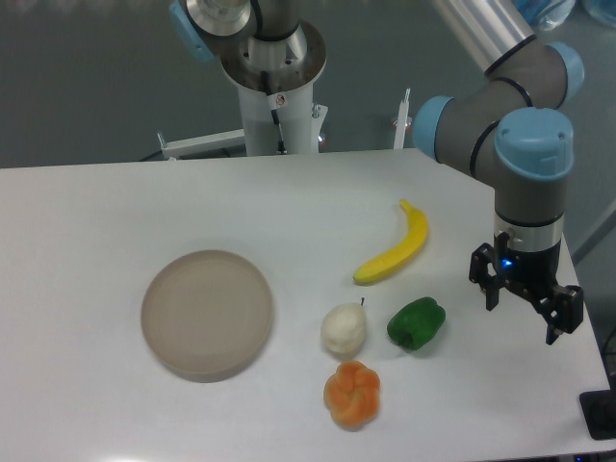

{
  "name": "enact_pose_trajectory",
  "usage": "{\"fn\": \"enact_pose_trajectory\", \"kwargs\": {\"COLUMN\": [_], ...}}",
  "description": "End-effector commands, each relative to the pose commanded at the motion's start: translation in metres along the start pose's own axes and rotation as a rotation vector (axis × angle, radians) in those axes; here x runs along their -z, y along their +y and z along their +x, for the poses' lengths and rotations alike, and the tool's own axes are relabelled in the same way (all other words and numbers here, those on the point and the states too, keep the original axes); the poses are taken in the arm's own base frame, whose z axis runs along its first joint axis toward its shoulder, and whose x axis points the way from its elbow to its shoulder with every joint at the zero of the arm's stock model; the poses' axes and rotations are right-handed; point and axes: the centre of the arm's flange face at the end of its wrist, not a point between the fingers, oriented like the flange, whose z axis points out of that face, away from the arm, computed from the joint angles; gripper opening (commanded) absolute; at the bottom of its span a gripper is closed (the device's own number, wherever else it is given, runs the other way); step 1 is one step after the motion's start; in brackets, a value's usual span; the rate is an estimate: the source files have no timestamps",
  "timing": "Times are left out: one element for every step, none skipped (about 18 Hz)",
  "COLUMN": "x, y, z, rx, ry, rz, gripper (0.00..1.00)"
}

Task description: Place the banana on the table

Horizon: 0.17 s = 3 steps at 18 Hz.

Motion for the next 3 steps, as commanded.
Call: {"fn": "enact_pose_trajectory", "kwargs": {"x": [-0.0001, -0.0017, -0.0039], "y": [0.0, 0.0002, -0.0007], "z": [0.0001, 0.0007, 0.0014], "rx": [0.0, 0.0, 0.001], "ry": [0.001, 0.003, 0.006], "rz": [0.0, 0.0, 0.0], "gripper": [1.0, 1.0, 1.0]}}
